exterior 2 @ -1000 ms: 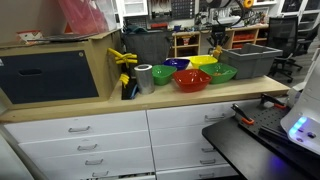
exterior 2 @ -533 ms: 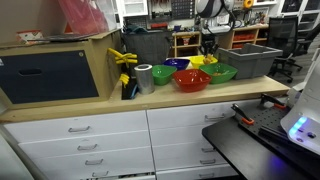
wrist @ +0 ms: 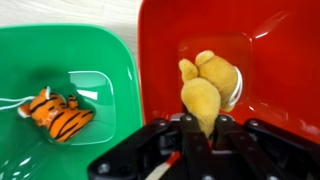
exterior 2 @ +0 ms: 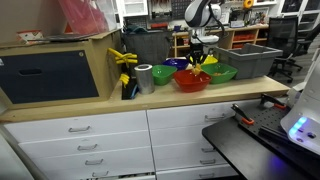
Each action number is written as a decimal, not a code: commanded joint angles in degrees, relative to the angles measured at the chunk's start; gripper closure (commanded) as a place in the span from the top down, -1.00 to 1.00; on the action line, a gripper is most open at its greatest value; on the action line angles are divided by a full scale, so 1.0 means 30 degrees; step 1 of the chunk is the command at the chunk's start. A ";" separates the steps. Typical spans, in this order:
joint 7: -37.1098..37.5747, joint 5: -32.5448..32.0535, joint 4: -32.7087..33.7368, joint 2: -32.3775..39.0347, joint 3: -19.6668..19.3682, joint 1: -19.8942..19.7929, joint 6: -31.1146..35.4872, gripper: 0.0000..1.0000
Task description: Remove the brown doll from the trailer and put it in the red bowl
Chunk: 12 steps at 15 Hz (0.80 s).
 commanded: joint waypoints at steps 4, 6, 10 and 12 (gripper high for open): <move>-0.1107 0.0678 -0.0097 0.1326 0.0331 0.0518 0.1562 -0.94; -0.1514 0.0896 -0.0101 0.1735 0.0493 0.0569 0.2120 -0.94; -0.2468 0.1819 -0.0133 0.2334 0.1063 0.0469 0.2882 -0.94; -0.2778 0.2142 -0.0151 0.2472 0.1231 0.0468 0.2878 -0.73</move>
